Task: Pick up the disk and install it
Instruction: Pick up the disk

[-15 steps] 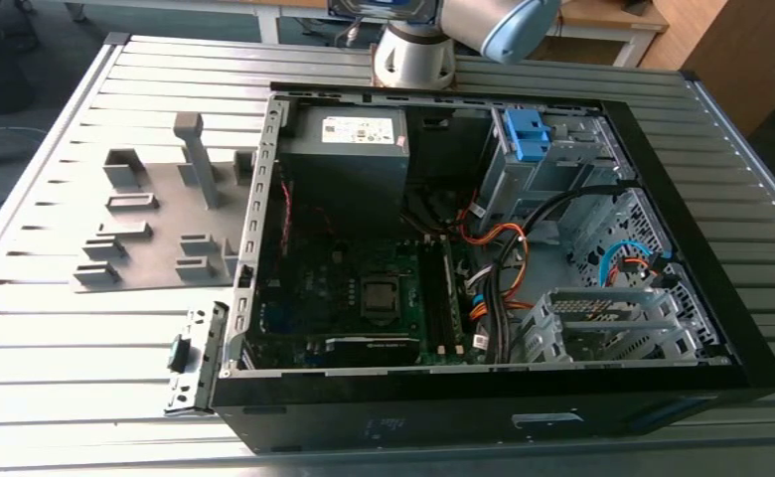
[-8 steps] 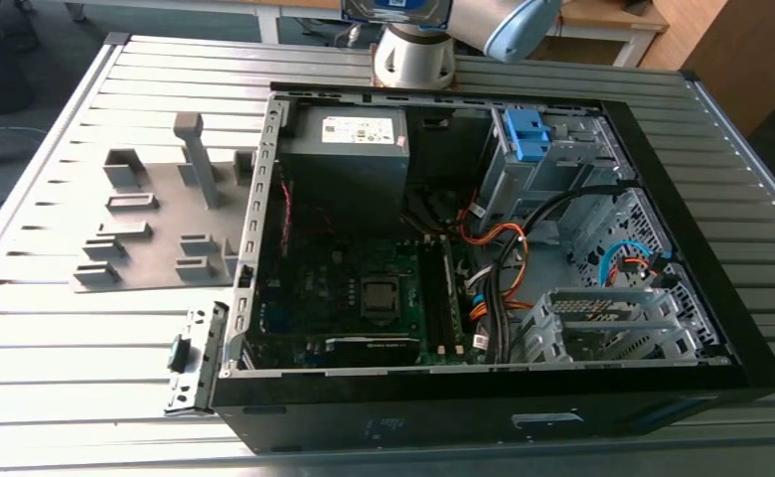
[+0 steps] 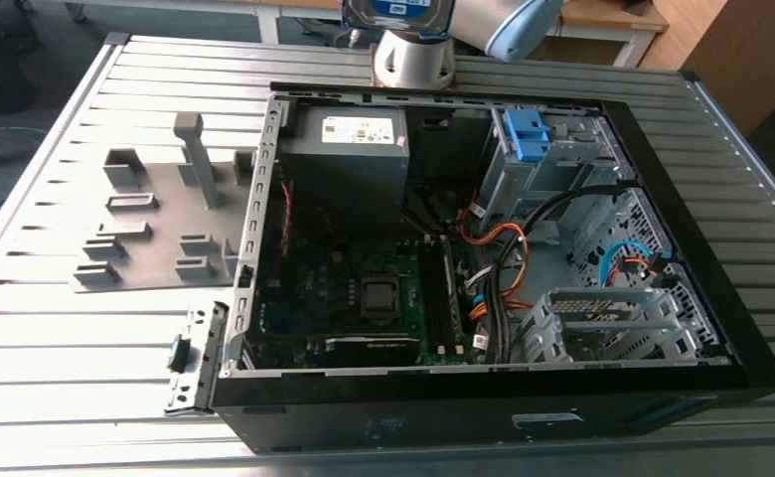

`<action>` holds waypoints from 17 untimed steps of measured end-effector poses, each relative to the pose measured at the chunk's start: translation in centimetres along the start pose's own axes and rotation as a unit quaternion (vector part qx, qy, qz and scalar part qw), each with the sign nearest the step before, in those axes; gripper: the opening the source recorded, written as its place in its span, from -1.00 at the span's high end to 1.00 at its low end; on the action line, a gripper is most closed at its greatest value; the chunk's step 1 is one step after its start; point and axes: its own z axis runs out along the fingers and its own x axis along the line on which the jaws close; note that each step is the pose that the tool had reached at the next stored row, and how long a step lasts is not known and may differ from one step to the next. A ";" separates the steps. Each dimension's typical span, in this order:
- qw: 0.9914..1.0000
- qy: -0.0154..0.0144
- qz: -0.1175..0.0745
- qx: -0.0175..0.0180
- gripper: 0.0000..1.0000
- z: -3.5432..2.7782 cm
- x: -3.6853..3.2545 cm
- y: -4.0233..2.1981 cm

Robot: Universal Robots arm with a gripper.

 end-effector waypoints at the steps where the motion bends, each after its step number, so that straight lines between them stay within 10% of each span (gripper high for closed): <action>1: 1.000 -0.001 0.000 0.000 0.27 0.04 0.13 -0.08; 17: 1.000 -0.001 0.000 0.000 0.27 0.27 3.18 -1.39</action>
